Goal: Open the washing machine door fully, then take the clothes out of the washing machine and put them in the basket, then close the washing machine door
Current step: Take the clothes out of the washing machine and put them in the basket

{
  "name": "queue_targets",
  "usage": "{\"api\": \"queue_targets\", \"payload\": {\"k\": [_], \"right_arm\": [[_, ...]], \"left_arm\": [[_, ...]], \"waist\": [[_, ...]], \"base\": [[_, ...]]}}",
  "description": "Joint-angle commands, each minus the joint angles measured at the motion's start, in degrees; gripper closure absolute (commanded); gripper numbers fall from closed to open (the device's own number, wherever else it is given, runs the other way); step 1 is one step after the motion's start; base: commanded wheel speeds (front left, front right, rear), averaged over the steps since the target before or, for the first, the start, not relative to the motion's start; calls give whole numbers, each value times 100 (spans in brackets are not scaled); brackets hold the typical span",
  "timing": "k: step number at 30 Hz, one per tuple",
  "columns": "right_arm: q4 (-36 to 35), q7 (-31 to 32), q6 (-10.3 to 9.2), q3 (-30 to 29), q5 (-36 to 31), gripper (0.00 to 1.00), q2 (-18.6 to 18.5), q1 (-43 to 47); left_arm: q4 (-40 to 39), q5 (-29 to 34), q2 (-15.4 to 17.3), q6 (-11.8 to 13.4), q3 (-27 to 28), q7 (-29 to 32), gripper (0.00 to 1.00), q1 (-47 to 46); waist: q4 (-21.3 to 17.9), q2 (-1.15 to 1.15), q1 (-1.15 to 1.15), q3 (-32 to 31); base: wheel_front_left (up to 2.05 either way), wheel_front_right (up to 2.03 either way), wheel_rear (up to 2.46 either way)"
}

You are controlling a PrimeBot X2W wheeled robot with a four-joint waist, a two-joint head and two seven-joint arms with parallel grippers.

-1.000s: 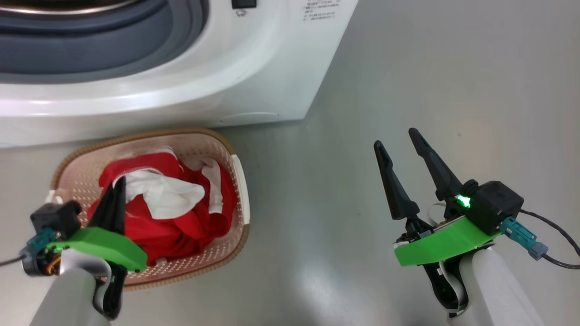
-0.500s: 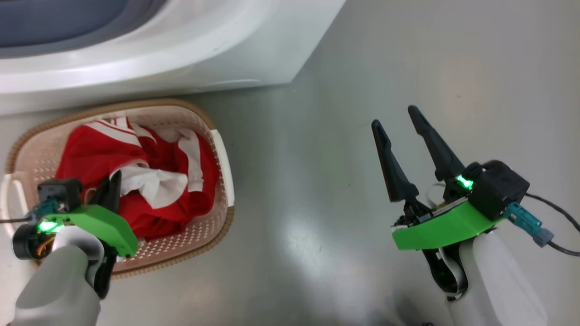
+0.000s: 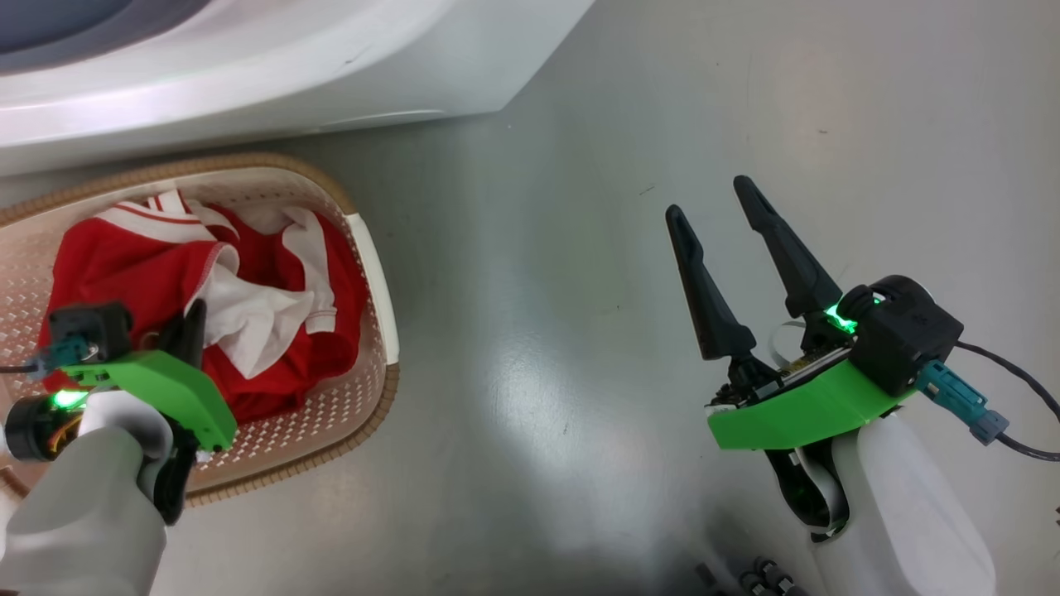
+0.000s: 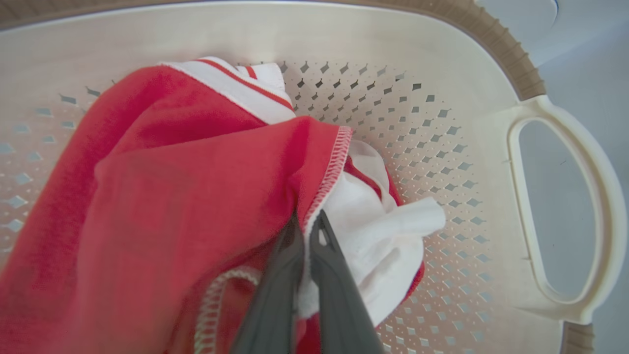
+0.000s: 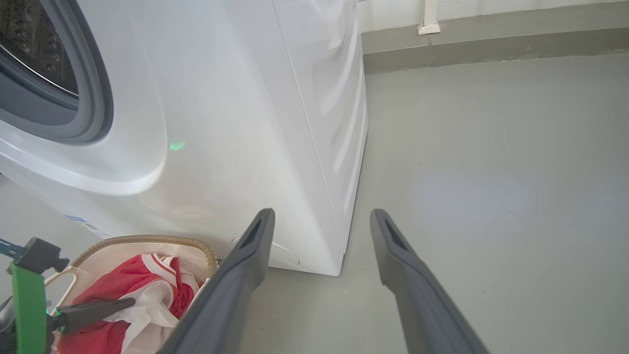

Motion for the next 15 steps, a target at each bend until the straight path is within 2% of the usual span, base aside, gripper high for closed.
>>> {"api": "queue_targets", "payload": {"k": [1, 4, 5, 9, 10, 15], "right_arm": [[-130, -27, 9, 118, 1, 0, 53, 13], [-110, -27, 9, 119, -20, 0, 53, -12], [-103, -27, 9, 120, -24, 0, 53, -17], [-54, -27, 9, 125, -27, 0, 53, -18], [-42, -27, 9, 130, -23, 0, 53, -18], [29, -27, 9, 121, -23, 0, 53, 0]], "left_arm": [[20, -117, 284, -16, 37, -20, 100, -1], [54, -326, 330, -16, -126, -31, 100, -43], [51, -397, 334, -16, -180, -36, 96, -47], [-26, -670, 366, -16, -368, -69, 10, 2], [-55, -733, 377, -16, -413, -78, 0, 29], [-192, -996, 423, -16, -565, -107, 0, 168]], "waist": [[-15, 0, 0, 12], [-14, 0, 0, -9], [-9, 0, 0, -21], [19, 0, 0, -142], [21, 0, 0, -182], [53, 0, 0, -433]], "base": [[0, 0, 0], [0, 0, 0], [0, 0, 0], [0, 0, 0], [0, 0, 0], [0, 0, 0]]}}
